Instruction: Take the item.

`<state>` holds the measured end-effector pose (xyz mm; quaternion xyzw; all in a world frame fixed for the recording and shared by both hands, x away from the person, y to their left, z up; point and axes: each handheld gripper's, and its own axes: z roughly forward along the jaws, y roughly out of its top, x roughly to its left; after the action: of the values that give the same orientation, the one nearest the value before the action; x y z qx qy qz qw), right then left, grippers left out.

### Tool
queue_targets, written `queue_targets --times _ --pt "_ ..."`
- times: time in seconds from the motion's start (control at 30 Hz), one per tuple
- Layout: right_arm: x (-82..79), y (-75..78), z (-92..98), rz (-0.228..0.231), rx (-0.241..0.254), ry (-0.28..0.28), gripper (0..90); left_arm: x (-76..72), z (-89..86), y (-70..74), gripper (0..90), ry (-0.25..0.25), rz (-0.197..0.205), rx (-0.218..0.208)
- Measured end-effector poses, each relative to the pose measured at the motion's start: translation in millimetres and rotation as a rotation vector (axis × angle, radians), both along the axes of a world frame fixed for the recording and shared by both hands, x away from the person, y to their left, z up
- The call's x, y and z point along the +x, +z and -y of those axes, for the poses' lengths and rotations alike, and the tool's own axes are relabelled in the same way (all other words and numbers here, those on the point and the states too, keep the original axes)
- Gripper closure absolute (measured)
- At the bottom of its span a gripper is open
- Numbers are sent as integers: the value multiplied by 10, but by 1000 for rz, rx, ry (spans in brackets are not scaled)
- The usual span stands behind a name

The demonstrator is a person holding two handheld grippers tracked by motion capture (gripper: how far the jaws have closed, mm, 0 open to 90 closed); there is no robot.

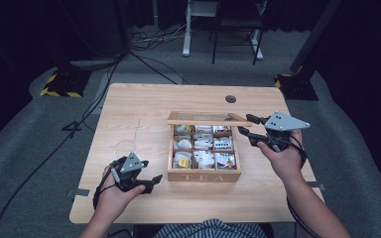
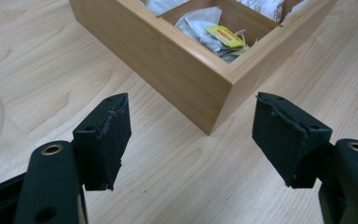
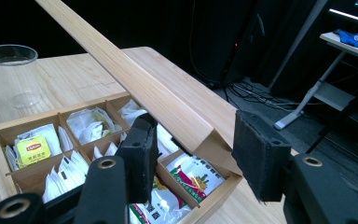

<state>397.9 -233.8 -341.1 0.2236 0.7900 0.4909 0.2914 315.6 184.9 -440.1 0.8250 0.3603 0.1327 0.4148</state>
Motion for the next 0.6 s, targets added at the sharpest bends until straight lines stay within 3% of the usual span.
queue_targets --times 0.3,0.37,0.6 --pt "4 -12 24 10 44 -3 513 -21 52 155 298 -33 25 -2" --pt "16 11 25 7 34 2 519 -22 76 218 299 -44 38 -6" --pt "36 5 35 3 50 7 512 13 200 246 310 -63 57 -6"
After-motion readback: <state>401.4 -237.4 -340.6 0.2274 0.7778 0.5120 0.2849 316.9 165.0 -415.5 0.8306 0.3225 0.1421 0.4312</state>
